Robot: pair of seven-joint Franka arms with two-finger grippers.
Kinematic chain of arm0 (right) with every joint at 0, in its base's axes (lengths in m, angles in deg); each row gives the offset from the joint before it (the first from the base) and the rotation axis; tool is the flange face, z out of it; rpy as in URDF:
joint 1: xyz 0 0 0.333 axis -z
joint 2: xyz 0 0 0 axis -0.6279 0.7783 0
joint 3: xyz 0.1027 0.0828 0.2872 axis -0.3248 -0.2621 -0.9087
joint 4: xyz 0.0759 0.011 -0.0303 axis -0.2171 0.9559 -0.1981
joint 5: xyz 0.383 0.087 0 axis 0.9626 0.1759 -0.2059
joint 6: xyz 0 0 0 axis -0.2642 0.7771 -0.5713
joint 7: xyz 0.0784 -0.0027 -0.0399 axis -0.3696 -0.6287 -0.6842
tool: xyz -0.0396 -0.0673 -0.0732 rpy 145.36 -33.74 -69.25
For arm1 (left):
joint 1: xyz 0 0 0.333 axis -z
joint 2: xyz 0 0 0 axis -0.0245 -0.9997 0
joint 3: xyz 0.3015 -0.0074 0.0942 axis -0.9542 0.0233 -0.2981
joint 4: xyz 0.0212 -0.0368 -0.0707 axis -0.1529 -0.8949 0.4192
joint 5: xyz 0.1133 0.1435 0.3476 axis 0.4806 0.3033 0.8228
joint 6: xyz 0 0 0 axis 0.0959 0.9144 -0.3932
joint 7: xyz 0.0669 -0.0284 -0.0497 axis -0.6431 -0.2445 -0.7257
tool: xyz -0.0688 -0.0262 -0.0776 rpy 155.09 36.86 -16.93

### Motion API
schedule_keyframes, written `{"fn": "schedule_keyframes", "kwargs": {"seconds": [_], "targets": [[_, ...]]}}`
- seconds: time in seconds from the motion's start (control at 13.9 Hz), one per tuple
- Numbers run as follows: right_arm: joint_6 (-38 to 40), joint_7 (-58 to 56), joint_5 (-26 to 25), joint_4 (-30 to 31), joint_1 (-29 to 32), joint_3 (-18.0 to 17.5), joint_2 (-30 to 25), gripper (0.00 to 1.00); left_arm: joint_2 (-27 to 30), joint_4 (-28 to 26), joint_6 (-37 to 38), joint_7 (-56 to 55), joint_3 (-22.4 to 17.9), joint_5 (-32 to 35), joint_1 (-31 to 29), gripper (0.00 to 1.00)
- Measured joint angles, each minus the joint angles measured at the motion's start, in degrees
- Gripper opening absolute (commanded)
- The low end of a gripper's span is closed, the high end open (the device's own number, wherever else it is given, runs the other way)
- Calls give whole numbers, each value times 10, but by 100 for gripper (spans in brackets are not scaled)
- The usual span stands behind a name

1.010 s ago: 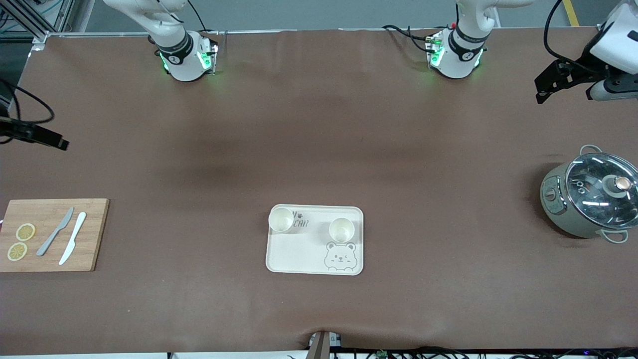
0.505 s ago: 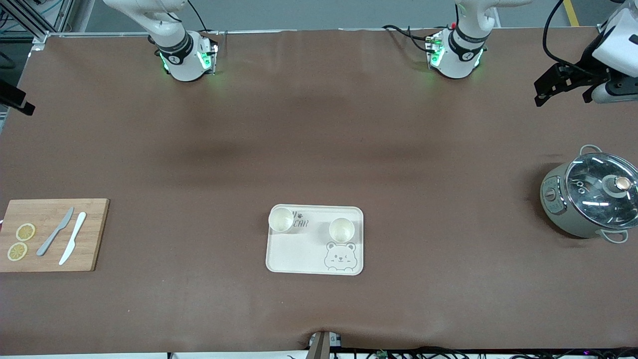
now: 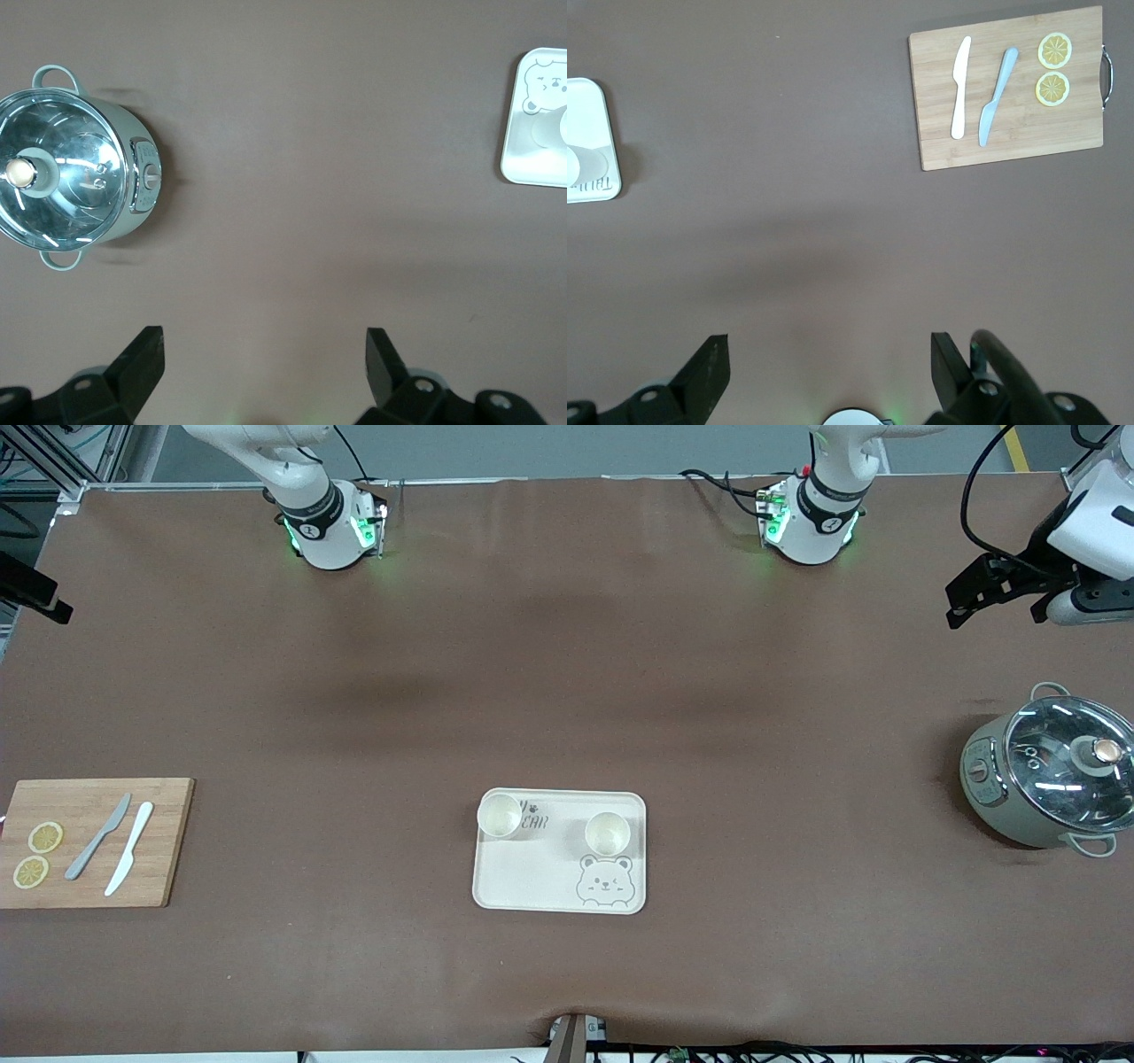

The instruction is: Place white IKEA cup upright on tray with both arms

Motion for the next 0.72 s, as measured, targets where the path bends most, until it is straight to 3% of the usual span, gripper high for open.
{"fn": "schedule_keyframes", "kwargs": {"seconds": [0.72], "targets": [[0, 0, 0, 0, 0, -1, 0, 100, 6, 0, 25, 0, -1, 0, -2, 100]]}}
